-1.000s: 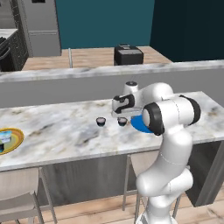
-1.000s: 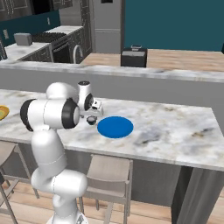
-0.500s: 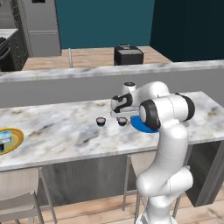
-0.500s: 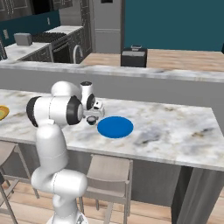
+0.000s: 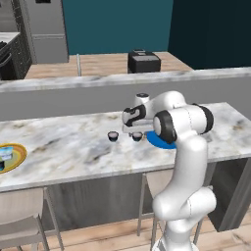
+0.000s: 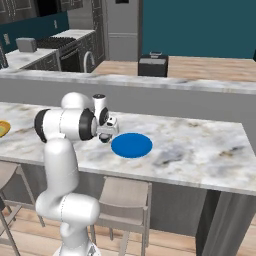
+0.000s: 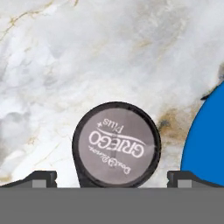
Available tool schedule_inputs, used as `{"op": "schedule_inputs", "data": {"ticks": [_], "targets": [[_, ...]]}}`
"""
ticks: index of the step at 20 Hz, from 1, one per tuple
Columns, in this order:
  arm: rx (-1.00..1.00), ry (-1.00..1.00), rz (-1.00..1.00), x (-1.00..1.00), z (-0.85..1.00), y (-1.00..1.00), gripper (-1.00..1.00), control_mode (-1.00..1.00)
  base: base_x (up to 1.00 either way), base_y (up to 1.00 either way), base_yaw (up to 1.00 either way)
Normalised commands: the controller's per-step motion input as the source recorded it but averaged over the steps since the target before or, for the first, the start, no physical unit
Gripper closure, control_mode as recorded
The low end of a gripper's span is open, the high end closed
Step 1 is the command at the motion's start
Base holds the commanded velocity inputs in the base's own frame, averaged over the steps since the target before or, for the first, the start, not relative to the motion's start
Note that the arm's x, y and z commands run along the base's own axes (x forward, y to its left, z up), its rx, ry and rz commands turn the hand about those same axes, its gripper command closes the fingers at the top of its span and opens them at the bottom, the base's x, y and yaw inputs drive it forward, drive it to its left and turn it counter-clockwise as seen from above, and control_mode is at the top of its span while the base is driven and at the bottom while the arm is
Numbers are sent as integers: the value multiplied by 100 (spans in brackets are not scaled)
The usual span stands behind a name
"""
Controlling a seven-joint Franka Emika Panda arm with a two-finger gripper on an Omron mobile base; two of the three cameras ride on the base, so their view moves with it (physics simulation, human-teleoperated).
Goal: Place two yogurt containers on each plate.
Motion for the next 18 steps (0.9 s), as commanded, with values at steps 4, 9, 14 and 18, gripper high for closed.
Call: {"op": "schedule_inputs", "data": {"ticks": [4, 9, 14, 18], "targets": [[0, 3, 0, 19, -3, 1, -100, -100, 0, 0, 0], [0, 0, 0, 19, 0, 0, -100, -100, 0, 0, 0], [0, 0, 0, 7, -4, 0, -100, -100, 0, 0, 0], [0, 0, 0, 0, -9, -3, -100, -100, 0, 0, 0]]}}
